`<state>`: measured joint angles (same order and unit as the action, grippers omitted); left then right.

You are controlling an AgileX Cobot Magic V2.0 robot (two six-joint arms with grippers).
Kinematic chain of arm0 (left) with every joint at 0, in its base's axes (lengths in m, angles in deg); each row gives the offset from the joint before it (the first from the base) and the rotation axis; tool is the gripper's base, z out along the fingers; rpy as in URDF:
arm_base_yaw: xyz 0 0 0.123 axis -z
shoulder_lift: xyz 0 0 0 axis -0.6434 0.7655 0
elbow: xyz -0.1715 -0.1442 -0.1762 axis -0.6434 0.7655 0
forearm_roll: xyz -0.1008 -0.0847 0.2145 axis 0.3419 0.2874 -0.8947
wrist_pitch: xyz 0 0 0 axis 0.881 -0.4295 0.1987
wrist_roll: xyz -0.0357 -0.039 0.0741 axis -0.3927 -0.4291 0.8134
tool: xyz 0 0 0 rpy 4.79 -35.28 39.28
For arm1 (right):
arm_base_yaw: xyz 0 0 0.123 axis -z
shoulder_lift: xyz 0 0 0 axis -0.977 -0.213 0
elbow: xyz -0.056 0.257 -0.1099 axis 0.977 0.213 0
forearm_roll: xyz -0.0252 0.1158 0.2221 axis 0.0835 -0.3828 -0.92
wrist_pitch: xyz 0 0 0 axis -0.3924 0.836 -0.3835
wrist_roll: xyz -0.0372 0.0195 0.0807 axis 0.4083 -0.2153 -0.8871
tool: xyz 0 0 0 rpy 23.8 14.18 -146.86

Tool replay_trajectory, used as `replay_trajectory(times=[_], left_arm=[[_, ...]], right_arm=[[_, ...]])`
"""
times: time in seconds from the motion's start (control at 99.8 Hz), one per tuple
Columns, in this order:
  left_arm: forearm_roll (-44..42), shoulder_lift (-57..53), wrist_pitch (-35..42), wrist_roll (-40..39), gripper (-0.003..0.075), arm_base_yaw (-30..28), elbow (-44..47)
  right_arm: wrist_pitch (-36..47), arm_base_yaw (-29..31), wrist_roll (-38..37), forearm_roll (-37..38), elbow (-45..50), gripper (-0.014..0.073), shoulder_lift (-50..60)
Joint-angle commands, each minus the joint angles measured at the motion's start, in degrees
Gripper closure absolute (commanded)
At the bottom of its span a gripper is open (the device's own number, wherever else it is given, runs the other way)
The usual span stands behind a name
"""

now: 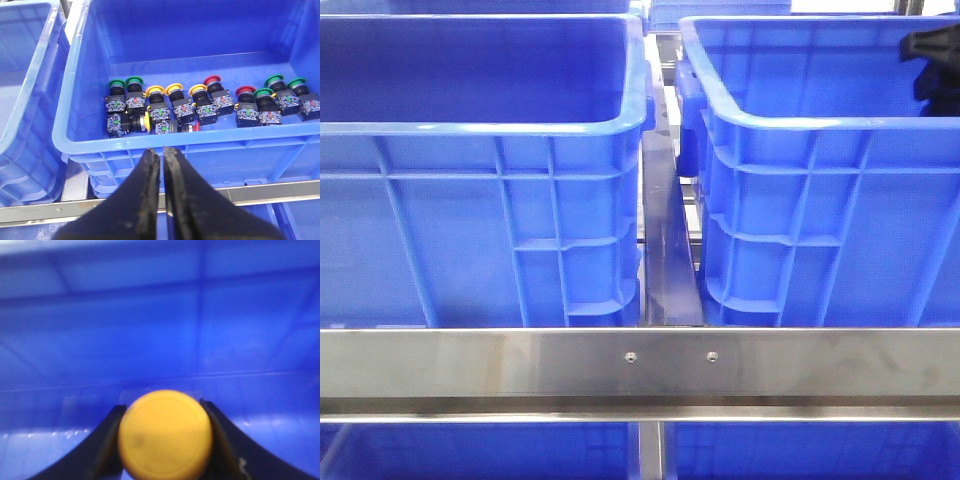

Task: Pick red and yellow buttons and place in box
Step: 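Carry the yellow button with the right gripper into the other bin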

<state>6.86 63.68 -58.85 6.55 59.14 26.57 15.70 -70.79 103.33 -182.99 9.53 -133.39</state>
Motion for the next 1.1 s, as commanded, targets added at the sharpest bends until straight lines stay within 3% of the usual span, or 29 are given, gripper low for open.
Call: replay_trajectory(times=[0.0,0.571,0.672,0.862,1.093], left_arm=[[-0.8,0.6,4.3,-0.1,0.0739,0.5,-1.4],[-0.8,0.6,4.3,-0.1,0.0739,0.5,-1.4],[-0.8,0.6,4.3,-0.1,0.0739,0.5,-1.4],[-0.8,0.6,4.3,-0.1,0.0739,0.5,-1.4],[-0.8,0.6,4.3,-0.1,0.0739,0.5,-1.4]], right_arm=[[-2.1,0.5,1.0,-3.9,-3.6,0.0364,0.7],[-1.0,0.5,1.0,-3.9,-7.0,0.0356,-6.4],[-1.0,0.5,1.0,-3.9,-7.0,0.0281,-6.4],[-0.9,0.5,1.0,-3.9,-7.0,0.0046,-5.5],[-0.4,0.5,1.0,-3.9,-6.3,0.0025,-0.5]])
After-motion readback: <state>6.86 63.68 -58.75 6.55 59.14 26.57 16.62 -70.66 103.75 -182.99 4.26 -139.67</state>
